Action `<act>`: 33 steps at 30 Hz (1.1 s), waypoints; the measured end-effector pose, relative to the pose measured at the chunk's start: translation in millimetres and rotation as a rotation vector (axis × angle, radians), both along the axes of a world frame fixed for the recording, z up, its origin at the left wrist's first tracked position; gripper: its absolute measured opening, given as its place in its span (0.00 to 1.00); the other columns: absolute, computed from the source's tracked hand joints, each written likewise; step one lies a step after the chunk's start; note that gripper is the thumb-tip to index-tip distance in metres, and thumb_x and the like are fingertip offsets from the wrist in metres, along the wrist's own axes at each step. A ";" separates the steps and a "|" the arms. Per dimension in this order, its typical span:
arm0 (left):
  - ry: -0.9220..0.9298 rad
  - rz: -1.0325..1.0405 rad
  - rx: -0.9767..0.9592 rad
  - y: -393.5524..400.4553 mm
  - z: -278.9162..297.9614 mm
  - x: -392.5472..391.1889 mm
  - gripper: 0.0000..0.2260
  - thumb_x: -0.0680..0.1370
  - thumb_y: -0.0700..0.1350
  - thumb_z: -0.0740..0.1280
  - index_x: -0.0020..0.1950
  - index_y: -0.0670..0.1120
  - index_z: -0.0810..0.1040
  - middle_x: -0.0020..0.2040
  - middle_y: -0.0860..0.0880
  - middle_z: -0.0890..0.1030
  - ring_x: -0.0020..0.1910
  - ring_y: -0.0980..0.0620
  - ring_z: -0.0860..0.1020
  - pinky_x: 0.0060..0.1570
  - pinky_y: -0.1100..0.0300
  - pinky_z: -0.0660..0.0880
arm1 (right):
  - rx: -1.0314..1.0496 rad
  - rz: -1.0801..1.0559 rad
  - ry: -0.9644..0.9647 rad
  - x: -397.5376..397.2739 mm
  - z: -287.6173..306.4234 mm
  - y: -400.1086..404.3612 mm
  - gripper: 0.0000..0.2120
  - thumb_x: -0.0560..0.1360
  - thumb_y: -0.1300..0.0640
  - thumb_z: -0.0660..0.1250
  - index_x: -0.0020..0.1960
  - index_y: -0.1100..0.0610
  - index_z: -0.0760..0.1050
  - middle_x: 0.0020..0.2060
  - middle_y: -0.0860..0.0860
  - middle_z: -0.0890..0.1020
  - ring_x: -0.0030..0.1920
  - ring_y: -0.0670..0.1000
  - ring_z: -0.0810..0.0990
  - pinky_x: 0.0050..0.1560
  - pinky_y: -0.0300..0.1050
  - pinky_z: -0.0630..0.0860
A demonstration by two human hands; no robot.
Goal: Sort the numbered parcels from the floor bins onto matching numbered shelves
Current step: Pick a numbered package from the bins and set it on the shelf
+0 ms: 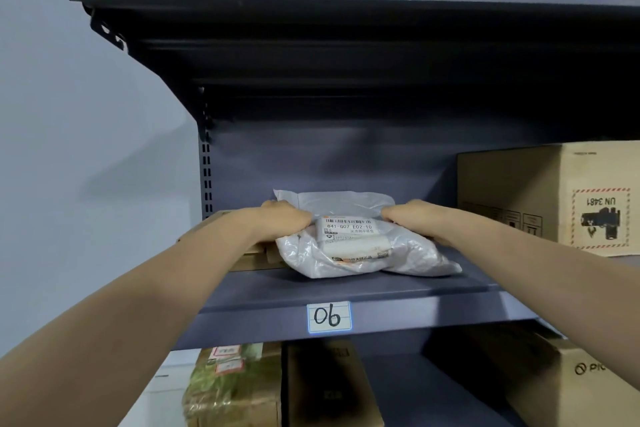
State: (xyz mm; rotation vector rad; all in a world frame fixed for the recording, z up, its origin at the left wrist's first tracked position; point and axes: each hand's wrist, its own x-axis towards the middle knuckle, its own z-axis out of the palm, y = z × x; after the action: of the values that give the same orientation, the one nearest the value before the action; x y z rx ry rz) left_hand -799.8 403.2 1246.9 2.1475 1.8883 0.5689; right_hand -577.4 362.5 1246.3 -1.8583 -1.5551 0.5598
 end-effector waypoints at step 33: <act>-0.040 -0.506 0.321 -122.6 35.2 112.8 0.16 0.82 0.56 0.56 0.64 0.49 0.74 0.60 0.52 0.74 0.53 0.52 0.70 0.51 0.58 0.64 | 0.481 -0.121 -0.235 89.1 18.9 -152.7 0.17 0.80 0.51 0.63 0.68 0.54 0.70 0.54 0.48 0.77 0.48 0.48 0.76 0.39 0.35 0.70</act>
State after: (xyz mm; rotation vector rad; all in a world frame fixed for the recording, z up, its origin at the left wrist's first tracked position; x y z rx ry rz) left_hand -687.0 280.6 1282.0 2.6557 1.2142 0.8301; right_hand -488.3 209.7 1265.2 -1.6647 -1.5423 -0.0921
